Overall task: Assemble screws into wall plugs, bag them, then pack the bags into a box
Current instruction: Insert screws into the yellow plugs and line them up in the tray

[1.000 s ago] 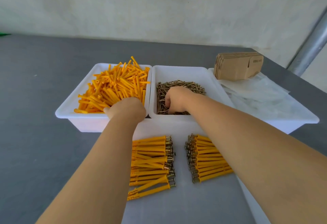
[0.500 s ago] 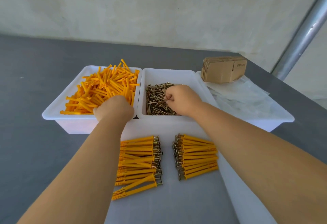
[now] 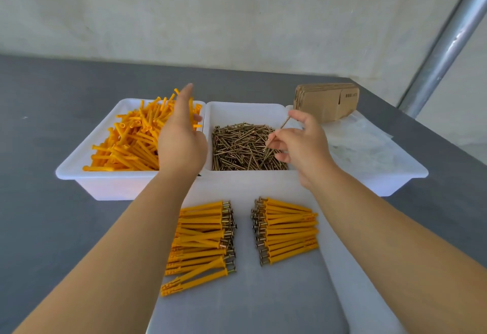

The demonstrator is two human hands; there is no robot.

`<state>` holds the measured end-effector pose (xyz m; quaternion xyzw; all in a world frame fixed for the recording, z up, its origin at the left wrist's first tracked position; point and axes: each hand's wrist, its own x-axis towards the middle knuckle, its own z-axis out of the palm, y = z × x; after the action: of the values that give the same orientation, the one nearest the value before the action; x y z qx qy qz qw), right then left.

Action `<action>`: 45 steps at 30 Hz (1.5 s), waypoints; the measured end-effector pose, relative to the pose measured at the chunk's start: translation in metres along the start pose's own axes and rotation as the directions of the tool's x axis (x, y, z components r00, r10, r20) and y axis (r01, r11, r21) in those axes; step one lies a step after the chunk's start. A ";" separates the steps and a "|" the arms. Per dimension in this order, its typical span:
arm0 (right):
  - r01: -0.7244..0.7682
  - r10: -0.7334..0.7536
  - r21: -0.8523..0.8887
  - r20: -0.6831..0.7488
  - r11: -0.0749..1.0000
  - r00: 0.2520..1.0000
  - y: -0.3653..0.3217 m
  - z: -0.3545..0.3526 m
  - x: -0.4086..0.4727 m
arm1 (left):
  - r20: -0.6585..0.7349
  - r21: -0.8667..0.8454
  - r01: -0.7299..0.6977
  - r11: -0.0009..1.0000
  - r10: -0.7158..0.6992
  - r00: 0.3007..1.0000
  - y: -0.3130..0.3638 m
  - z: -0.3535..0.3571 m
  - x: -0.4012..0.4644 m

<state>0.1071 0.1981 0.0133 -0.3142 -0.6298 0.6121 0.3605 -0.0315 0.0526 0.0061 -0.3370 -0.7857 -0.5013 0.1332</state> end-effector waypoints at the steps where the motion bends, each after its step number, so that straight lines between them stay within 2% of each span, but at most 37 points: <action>1: -0.019 0.019 0.049 0.007 0.999 1.000 0.000 -0.003 -0.004 | 0.056 -0.025 -0.038 0.999 0.040 0.998 0.006 0.001 -0.003; 4: -0.022 0.023 0.143 -0.003 0.989 1.000 0.003 -0.006 -0.014 | 0.227 -0.125 -0.089 0.988 0.116 0.967 0.021 0.006 -0.015; 7: 0.016 -0.007 0.161 -0.058 0.987 0.998 0.004 -0.005 -0.016 | 0.401 -0.216 -0.071 0.974 0.155 0.903 0.029 0.011 -0.031; 11: 0.112 -0.107 0.116 -0.048 0.987 0.993 0.006 -0.009 -0.017 | 0.530 -0.209 -0.017 0.978 0.129 0.838 0.029 0.020 -0.039; 14: 0.214 -0.211 -0.059 0.061 0.975 0.976 0.008 -0.014 -0.015 | 0.503 -0.232 0.012 0.973 0.110 0.858 0.027 0.020 -0.038; 17: 0.387 -0.308 -0.337 0.264 0.858 0.914 0.009 -0.017 -0.016 | 0.411 -0.234 0.026 0.972 0.075 0.908 0.024 0.017 -0.035; 19: 0.444 -0.302 -0.438 0.357 0.782 0.884 0.011 -0.014 -0.019 | 0.358 -0.209 0.037 0.977 0.042 0.933 0.022 0.014 -0.033; 24: 0.497 -0.352 -0.508 0.358 0.703 0.864 0.009 -0.014 -0.022 | 0.327 -0.152 0.038 0.988 0.014 0.945 0.019 0.011 -0.030; 30: 0.539 -0.348 -0.512 0.425 0.669 0.836 0.007 -0.013 -0.025 | 0.399 -0.152 -0.018 0.988 0.078 0.913 0.021 0.012 -0.032; 33: 0.521 -0.361 -0.462 0.393 0.718 0.846 0.004 -0.008 -0.030 | 0.428 -0.215 0.020 0.976 0.076 0.900 0.023 0.013 -0.033; 36: 0.365 -0.242 -0.225 0.434 0.904 0.868 0.000 0.001 -0.037 | 0.468 -0.295 0.005 0.955 0.140 0.873 0.029 0.016 -0.039; 38: 0.249 -0.182 -0.087 0.467 0.964 0.865 -0.004 0.007 -0.037 | 0.468 -0.304 -0.021 0.952 0.168 0.868 0.033 0.019 -0.044; 39: 0.205 -0.177 -0.018 0.434 0.979 0.883 -0.006 0.007 -0.035 | 0.465 -0.318 -0.016 0.948 0.171 0.869 0.035 0.020 -0.044; 41: 0.170 -0.181 0.063 0.273 0.983 0.945 -0.010 0.000 -0.029 | 0.455 -0.363 0.013 0.932 0.165 0.875 0.036 0.021 -0.044; 45: 0.147 -0.146 0.020 -0.031 0.989 0.989 -0.004 -0.023 -0.018 | 0.484 -0.379 0.027 0.925 0.173 0.858 0.037 0.021 -0.045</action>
<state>0.1366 0.1953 0.0154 -0.2720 -0.6391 0.5862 0.4171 0.0288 0.0628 -0.0028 -0.5065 -0.6694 -0.5287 -0.1258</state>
